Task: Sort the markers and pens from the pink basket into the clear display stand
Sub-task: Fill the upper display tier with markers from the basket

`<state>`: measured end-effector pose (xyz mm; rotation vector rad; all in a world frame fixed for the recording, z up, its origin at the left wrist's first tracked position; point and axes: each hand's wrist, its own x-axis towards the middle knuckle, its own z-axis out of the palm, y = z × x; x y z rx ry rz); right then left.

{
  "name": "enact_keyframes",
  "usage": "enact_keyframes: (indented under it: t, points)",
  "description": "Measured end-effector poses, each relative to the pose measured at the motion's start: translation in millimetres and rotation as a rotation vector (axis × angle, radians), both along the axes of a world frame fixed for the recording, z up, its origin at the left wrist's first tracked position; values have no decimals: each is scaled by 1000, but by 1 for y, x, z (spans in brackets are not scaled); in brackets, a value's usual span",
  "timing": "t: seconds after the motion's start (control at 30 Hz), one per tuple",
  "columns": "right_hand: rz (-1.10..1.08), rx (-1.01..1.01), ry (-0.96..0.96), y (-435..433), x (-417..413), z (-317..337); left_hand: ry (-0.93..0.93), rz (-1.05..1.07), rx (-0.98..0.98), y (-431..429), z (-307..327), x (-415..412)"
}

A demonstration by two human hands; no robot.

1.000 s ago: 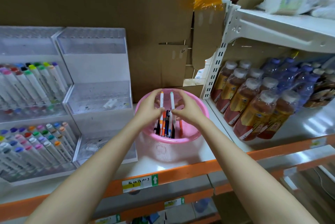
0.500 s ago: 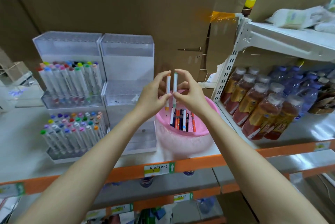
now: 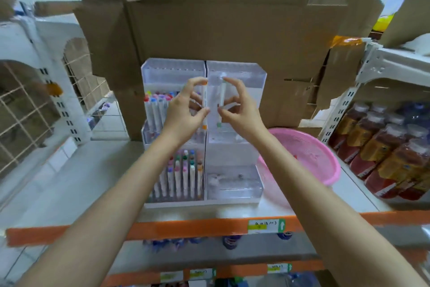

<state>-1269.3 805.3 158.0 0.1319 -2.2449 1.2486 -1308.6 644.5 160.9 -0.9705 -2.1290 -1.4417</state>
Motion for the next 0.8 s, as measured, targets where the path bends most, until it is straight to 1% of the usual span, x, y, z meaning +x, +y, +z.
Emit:
enact_keyframes:
  t: [0.2, 0.27, 0.4, 0.6, 0.8]
  points:
    - [-83, 6, 116, -33, -28, 5, 61, -3, 20, -25, 13, -22]
    - [-114, 41, 145, -40, -32, 5, 64, -8, 22, -28, 15, -29]
    - [-165, 110, 162, -46, -42, -1, 83, -36, 34, -28, 14, -38]
    - [-187, 126, 198, -47, -47, -6, 111, -29, 76, -25, 13, -44]
    - [-160, 133, 220, -46, -49, -8, 207, 4, -13, -23, 10, -49]
